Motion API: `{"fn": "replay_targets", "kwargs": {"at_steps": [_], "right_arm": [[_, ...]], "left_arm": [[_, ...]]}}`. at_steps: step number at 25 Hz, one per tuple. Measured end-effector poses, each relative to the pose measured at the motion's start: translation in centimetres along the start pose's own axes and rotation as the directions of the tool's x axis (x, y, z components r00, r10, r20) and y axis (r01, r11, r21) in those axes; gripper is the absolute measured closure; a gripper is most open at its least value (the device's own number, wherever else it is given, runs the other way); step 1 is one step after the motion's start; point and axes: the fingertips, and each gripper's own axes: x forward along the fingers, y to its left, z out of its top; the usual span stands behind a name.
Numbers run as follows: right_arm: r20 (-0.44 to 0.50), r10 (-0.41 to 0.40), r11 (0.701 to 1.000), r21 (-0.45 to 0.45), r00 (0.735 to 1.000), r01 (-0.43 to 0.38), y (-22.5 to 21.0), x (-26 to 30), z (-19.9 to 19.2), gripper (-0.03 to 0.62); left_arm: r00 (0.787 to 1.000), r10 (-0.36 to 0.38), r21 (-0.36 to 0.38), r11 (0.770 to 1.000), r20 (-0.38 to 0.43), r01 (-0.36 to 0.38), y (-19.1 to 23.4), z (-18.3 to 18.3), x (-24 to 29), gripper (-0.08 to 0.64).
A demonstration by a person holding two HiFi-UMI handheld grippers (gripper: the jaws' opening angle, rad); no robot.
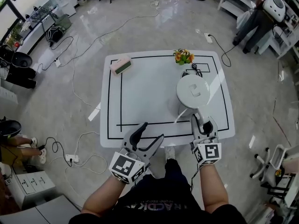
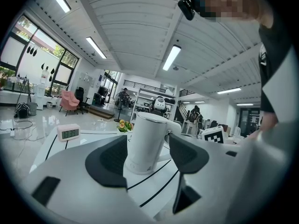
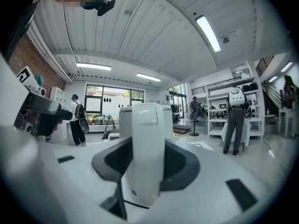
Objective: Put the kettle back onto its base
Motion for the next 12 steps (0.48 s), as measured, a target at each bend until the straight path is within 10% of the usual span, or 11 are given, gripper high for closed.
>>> {"fn": "replay_targets", "kwargs": {"at_steps": [12], "right_arm": [[0.009, -0.139, 0.99, -0.025, 0.99, 0.139, 1.1, -3.4, 1.5, 0.44]], "left_arm": [[0.999, -0.027, 0.034, 0.999, 0.025, 0.026, 0.3, 0.6, -5.5, 0.278]]}}
